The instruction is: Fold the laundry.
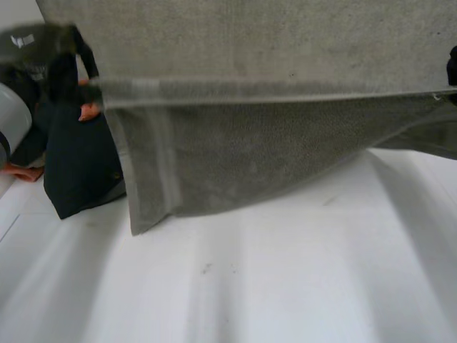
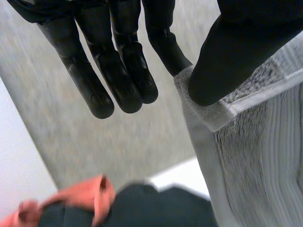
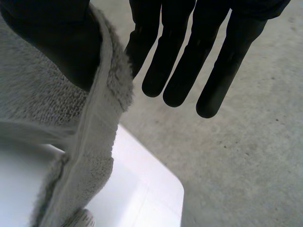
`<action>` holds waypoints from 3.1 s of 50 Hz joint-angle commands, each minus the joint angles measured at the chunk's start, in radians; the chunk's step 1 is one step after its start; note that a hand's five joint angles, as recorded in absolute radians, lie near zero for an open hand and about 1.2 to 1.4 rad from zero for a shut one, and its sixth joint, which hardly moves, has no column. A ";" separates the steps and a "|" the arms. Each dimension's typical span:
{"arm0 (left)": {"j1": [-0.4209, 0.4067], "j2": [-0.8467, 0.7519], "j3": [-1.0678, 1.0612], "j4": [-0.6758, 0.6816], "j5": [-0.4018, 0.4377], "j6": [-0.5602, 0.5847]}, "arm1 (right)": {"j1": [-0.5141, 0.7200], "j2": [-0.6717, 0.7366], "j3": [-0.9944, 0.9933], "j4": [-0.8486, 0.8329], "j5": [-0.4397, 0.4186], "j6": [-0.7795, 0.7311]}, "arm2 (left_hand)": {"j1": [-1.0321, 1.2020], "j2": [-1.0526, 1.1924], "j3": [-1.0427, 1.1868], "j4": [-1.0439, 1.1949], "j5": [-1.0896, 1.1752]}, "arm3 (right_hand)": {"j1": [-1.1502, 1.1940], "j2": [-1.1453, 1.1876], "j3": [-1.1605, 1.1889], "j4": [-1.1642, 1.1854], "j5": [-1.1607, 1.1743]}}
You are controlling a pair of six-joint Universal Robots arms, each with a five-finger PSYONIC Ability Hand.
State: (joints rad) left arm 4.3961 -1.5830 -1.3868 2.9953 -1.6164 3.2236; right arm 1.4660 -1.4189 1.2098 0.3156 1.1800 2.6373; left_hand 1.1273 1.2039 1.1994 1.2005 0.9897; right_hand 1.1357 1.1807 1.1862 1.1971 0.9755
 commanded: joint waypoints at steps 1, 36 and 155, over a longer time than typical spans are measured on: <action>-0.001 -0.113 -0.098 -0.032 0.003 0.148 | -0.019 -0.040 -0.010 0.293 -0.036 -0.310 | 0.269 0.192 0.197 0.196 0.232 | 0.261 0.216 0.210 0.199 0.246; -0.083 -0.497 0.405 0.814 -0.017 0.203 | 0.192 0.248 -0.113 -0.802 0.286 -0.208 | 0.269 0.192 0.197 0.196 0.232 | 0.261 0.216 0.210 0.199 0.246; -0.132 -0.385 -0.006 0.278 0.119 0.102 | 0.257 0.189 0.269 -0.670 0.253 -0.125 | 0.269 0.192 0.197 0.196 0.232 | 0.261 0.216 0.210 0.199 0.246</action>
State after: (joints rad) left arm 4.2671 -1.9876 -1.2051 3.5401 -1.4872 3.3168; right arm 1.7316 -1.2248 1.3250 -0.5555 1.4626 2.5202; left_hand 1.1691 1.1988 1.1917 1.2006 0.9557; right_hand 1.1357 1.1858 1.1914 1.2011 1.0103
